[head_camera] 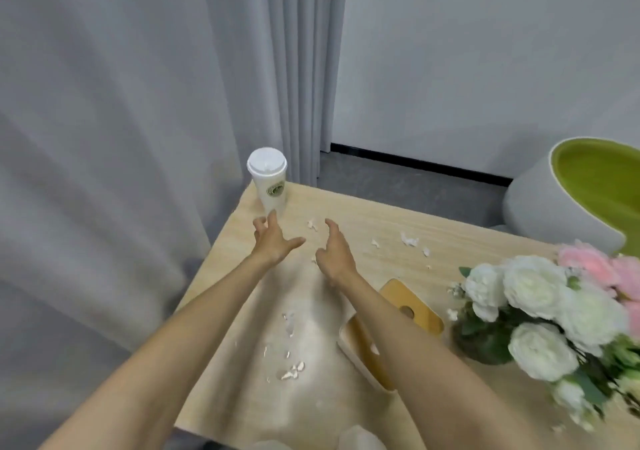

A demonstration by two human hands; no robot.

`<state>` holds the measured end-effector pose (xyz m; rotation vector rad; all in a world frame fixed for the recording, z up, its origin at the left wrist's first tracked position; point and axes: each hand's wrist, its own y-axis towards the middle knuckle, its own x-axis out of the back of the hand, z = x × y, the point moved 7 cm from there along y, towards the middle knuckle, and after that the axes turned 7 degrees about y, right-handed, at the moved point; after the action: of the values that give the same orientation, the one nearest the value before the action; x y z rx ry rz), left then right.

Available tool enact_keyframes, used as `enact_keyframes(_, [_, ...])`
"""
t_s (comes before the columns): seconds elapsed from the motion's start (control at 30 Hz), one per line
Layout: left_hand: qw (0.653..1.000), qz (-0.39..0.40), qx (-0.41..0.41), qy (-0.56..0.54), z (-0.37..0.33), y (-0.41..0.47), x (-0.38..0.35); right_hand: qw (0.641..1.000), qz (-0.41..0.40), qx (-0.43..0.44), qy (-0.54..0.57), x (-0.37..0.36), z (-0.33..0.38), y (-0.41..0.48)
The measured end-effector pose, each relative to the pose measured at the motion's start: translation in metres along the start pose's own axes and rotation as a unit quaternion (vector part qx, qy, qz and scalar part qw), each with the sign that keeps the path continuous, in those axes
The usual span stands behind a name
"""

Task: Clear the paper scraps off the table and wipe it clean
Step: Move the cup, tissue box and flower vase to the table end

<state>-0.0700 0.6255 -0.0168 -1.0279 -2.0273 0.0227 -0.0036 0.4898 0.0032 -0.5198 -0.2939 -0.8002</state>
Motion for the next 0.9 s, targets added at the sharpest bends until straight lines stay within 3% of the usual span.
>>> enact_keyframes(0.3, [0.991,0.128,0.023,0.019,-0.004,-0.122,-0.122,0.989,-0.090,0.047,-0.103,0.054,-0.075,-0.110])
enact_keyframes(0.5, [0.986,0.136,0.073,-0.069,0.014,-0.172,-0.163,0.972,-0.028,-0.020,-0.234,0.062,-0.150,-0.157])
enact_keyframes(0.6, [0.981,0.131,0.076,-0.118,0.017,-0.173,-0.166,0.983,-0.023,-0.092,-0.155,0.071,-0.177,-0.170])
enact_keyframes(0.73, [0.977,0.134,0.065,-0.154,0.012,-0.173,-0.163,0.993,-0.017,-0.117,-0.011,0.074,-0.184,-0.172])
enact_keyframes(0.9, [0.975,0.120,0.073,-0.170,0.031,-0.158,-0.164,0.967,-0.065,-0.177,0.172,0.070,-0.194,-0.165])
